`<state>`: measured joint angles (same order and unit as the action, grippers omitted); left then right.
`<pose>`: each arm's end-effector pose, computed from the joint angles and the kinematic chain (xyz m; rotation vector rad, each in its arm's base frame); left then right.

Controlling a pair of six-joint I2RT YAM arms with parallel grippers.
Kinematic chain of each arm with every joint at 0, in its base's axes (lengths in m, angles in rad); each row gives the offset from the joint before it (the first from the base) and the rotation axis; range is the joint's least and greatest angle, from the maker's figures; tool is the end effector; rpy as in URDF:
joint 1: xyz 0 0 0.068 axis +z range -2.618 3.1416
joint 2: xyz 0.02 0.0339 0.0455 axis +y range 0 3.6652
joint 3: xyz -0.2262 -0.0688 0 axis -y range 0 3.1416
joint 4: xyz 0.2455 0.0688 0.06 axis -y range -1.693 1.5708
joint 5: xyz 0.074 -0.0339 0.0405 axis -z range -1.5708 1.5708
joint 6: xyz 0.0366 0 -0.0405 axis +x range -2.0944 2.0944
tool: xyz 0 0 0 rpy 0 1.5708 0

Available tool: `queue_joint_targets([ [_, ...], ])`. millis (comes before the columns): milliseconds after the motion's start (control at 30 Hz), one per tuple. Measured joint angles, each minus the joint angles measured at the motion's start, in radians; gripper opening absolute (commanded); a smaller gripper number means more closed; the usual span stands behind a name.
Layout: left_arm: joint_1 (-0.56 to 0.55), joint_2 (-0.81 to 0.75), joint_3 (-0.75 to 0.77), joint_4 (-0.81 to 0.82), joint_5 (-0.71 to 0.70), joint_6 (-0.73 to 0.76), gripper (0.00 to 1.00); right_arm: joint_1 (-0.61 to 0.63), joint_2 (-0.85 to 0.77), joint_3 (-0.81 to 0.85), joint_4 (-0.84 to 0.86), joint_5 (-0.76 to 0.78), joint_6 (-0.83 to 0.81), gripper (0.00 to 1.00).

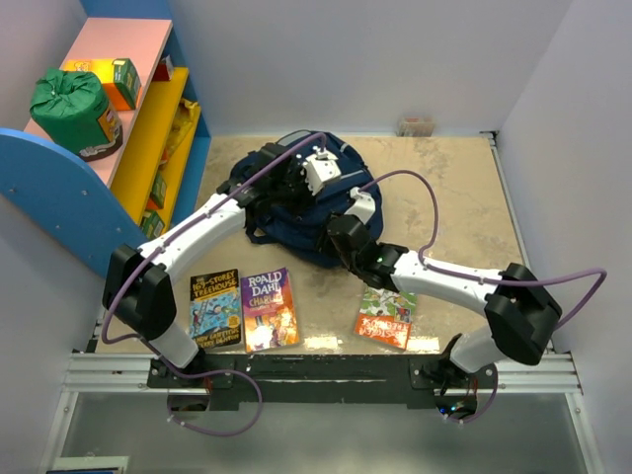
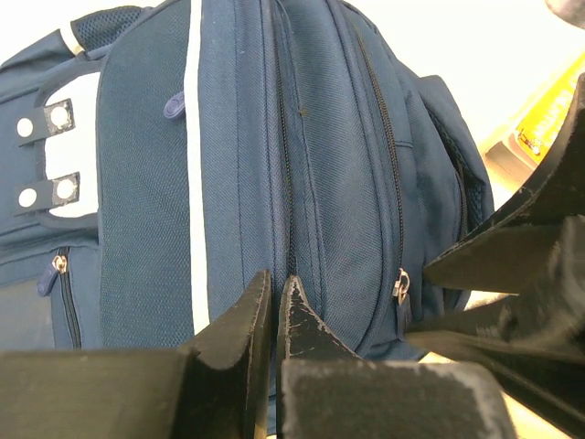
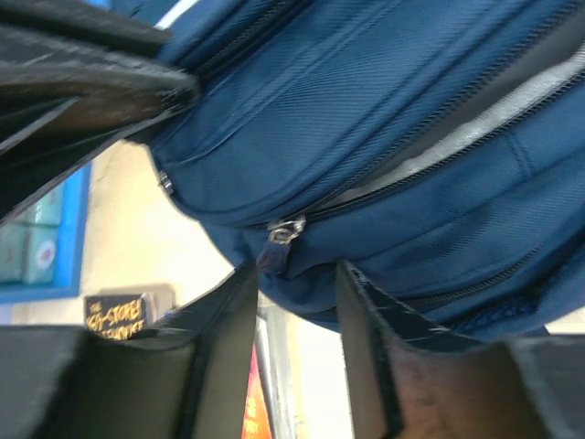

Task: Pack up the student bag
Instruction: Zip the student bag at the center of the board.

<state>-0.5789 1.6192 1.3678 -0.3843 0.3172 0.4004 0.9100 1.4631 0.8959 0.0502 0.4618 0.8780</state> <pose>0.3045 -0.2126 0.2719 1.1907 1.8568 -0.4492 0.2141 0.2488 0.2043 0.2500 2.0747 0.6342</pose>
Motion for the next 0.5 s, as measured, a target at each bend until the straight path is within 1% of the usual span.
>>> queue_joint_targets([
  [133,-0.007,0.000,0.000,-0.001,-0.008,-0.016,0.00,0.003,0.022,0.035,-0.062,0.044,0.025,0.35],
  [300,-0.019,0.000,0.001,0.000,-0.014,-0.028,0.00,0.014,0.036,0.107,-0.194,0.122,0.067,0.32],
  [500,-0.040,0.002,0.007,0.000,-0.011,-0.054,0.00,0.031,0.007,0.126,-0.268,0.179,0.084,0.40],
])
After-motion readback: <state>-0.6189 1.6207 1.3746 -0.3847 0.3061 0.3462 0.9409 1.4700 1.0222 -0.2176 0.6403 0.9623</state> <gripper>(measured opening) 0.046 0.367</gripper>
